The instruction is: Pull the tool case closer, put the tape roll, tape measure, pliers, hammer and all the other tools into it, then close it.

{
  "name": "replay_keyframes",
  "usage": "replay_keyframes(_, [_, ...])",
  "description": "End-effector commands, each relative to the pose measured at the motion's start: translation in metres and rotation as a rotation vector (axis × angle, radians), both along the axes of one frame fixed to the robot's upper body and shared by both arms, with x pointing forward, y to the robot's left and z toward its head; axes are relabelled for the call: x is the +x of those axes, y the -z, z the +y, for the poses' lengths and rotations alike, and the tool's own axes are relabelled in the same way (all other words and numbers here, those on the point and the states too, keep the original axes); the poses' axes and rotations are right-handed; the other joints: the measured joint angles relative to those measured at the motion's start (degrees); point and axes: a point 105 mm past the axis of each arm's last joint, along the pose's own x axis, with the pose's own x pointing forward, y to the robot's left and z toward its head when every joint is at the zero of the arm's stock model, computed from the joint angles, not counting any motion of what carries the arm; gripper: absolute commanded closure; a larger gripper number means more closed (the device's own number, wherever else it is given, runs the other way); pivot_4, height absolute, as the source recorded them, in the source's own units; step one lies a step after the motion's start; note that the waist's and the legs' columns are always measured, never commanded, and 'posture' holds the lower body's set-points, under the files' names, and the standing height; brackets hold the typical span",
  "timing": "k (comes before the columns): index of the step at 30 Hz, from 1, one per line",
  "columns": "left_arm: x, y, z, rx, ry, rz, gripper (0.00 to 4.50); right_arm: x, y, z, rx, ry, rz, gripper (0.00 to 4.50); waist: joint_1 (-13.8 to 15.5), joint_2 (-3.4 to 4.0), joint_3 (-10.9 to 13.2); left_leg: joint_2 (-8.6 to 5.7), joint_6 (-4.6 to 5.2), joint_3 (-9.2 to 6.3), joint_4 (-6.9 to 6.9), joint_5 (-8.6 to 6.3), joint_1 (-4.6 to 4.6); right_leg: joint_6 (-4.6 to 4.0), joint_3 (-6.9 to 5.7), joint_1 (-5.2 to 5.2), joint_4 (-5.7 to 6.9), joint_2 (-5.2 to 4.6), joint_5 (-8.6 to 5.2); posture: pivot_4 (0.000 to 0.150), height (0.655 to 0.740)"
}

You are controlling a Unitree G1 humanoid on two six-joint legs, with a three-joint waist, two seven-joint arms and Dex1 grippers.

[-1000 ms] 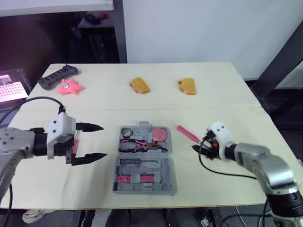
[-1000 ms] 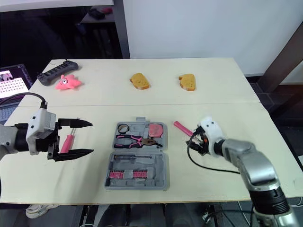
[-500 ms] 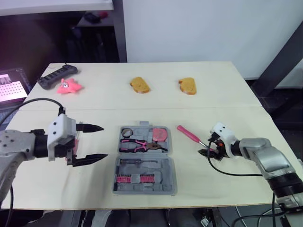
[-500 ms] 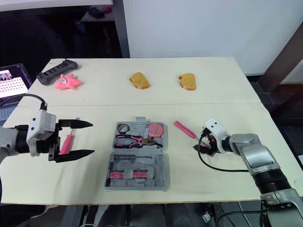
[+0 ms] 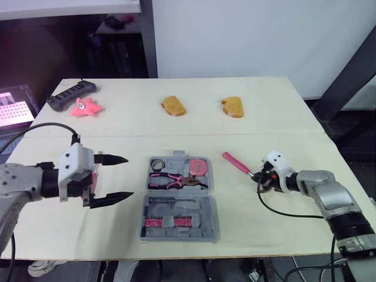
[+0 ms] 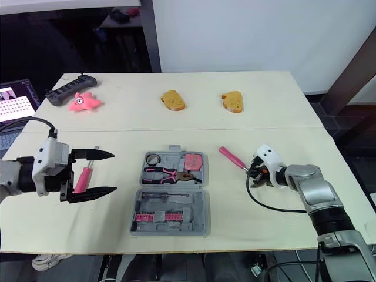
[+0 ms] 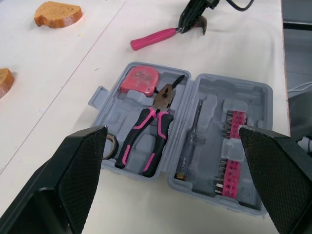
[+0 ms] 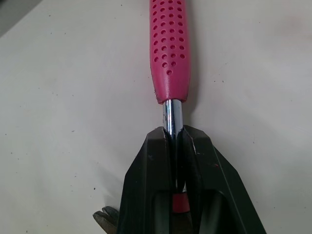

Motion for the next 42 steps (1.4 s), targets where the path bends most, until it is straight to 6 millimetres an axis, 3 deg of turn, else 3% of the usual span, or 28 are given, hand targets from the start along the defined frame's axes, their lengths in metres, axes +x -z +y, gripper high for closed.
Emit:
replay_keyframes(1, [-0.002, -0.009, 0.002, 0.006, -0.006, -0.047, 0.00, 0.004, -0.027, 0.001, 0.105, 0.044, -0.043, 4.44, 0.0, 0.05, 0.0, 0.00, 0.00, 0.00, 0.00, 0.00, 0.00, 0.00, 0.00, 0.00, 0.00, 0.00, 0.00, 0.150, 0.7400])
replay_keyframes(3, [-0.003, -0.008, 0.004, 0.006, -0.016, -0.045, 0.00, 0.003, -0.048, 0.008, 0.191, 0.040, -0.053, 4.44, 0.0, 0.18, 0.1, 0.00, 0.00, 0.00, 0.01, 0.00, -0.07, 0.00, 0.01, -0.05, 0.00, -0.01, 0.00, 0.150, 0.7400])
replay_keyframes(7, [-0.005, -0.003, 0.013, -0.001, -0.050, -0.041, 0.00, -0.003, -0.087, 0.034, 0.189, -0.086, -0.059, 4.44, -0.2, 0.50, 0.3, 0.00, 0.00, 0.00, 0.00, 0.00, -0.14, 0.01, 0.01, -0.16, 0.04, 0.00, 0.01, 0.150, 0.7400])
replay_keyframes(11, [-0.006, 0.004, 0.022, -0.003, -0.099, -0.037, 0.00, -0.010, -0.119, 0.071, 0.066, -0.283, -0.083, 4.44, -0.1, 0.65, 0.4, 0.00, 0.00, 0.01, 0.00, 0.00, -0.19, 0.00, 0.01, -0.29, 0.07, 0.00, 0.02, 0.150, 0.7400])
replay_keyframes(16, [-0.016, 0.018, 0.035, 0.051, -0.149, -0.019, 0.00, -0.029, -0.140, 0.115, -0.123, -0.548, -0.027, 4.44, 0.0, 0.72, 0.4, 0.02, 0.00, -0.02, 0.00, 0.00, -0.51, 0.00, -0.05, -0.60, 0.04, -0.01, 0.01, 0.150, 0.7400])
replay_keyframes(20, [-0.032, 0.024, 0.040, 0.045, -0.212, -0.004, 0.00, -0.051, -0.133, 0.147, -0.190, -0.710, 0.188, 4.44, 0.1, 0.72, 0.4, 0.00, 0.01, -0.01, -0.04, -0.01, -0.65, 0.00, -0.09, -0.71, 0.01, -0.08, 0.01, 0.150, 0.7400])
replay_keyframes(27, [-0.058, 0.033, 0.041, 0.051, -0.272, 0.043, 0.00, -0.067, -0.106, 0.190, -0.298, -0.802, 0.272, 4.44, 0.2, 0.69, 0.4, 0.00, 0.03, -0.02, -0.01, -0.02, -0.65, -0.02, -0.14, -0.72, 0.03, -0.10, 0.01, 0.150, 0.7400])
replay_keyframes(35, [-0.069, 0.037, 0.042, 0.075, -0.285, 0.084, 0.00, -0.071, -0.072, 0.208, -0.381, -0.769, 0.266, 4.44, -0.1, 0.68, 0.4, 0.01, 0.00, -0.03, 0.07, 0.00, -0.62, -0.07, -0.14, -0.71, 0.06, -0.07, 0.03, 0.150, 0.7400])
replay_keyframes(42, [-0.068, 0.033, 0.043, 0.071, -0.292, 0.089, 0.00, -0.069, -0.049, 0.217, -0.410, -0.734, 0.251, 4.44, -0.1, 0.67, 0.4, 0.02, 0.00, -0.03, 0.01, 0.00, -0.62, -0.06, -0.14, -0.74, 0.06, -0.07, 0.03, 0.150, 0.7400])
